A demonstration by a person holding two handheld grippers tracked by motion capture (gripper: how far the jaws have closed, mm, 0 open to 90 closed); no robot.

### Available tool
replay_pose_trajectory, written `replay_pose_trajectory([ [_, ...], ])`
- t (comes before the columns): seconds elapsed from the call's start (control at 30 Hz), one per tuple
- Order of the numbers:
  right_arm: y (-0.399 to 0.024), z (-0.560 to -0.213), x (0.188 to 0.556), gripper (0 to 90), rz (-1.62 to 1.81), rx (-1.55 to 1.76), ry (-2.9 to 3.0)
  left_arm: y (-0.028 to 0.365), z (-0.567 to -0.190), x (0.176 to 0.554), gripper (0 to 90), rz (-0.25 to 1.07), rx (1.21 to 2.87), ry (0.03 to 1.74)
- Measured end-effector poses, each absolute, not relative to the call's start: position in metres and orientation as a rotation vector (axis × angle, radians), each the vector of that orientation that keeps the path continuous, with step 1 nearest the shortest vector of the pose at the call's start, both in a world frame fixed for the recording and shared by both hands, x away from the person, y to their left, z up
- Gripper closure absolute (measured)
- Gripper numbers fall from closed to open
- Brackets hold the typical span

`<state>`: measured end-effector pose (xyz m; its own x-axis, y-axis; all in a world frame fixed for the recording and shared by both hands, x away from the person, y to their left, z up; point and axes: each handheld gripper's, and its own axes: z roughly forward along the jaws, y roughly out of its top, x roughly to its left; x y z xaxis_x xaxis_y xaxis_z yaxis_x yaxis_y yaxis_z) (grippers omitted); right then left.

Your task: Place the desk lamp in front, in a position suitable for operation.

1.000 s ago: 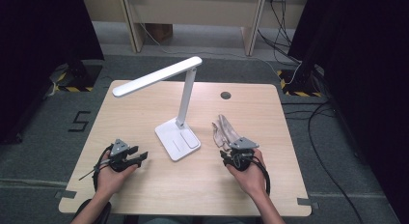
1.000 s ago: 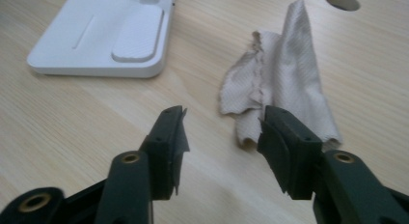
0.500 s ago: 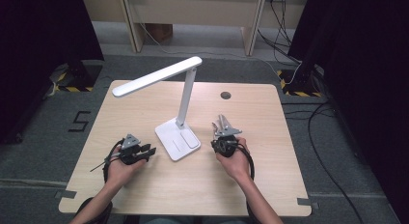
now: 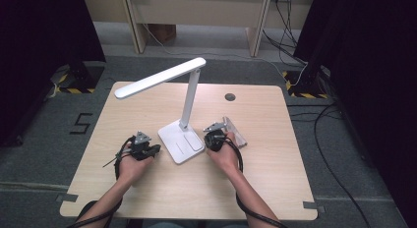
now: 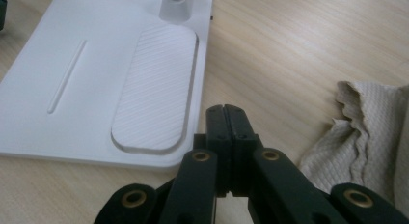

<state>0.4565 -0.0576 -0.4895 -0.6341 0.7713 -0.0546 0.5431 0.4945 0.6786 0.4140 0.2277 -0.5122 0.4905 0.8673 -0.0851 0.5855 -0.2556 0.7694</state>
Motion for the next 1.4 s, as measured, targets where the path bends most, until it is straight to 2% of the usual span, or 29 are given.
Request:
replay_pose_trajectory([
  [0.4,-0.052,-0.500,0.463,90.0,0.883,1.077,2.443,0.221,-0.516,0.434,89.5,0.453,1.967,1.253],
  [0.67,-0.042,-0.502,0.446,90.0,0.900,1.019,2.498,0.216,-0.517,0.443,89.7,0.474,1.984,1.212],
  [1.4,-0.032,-0.502,0.412,90.0,0.856,0.909,2.525,0.212,-0.516,0.424,89.9,0.539,2.027,1.183],
])
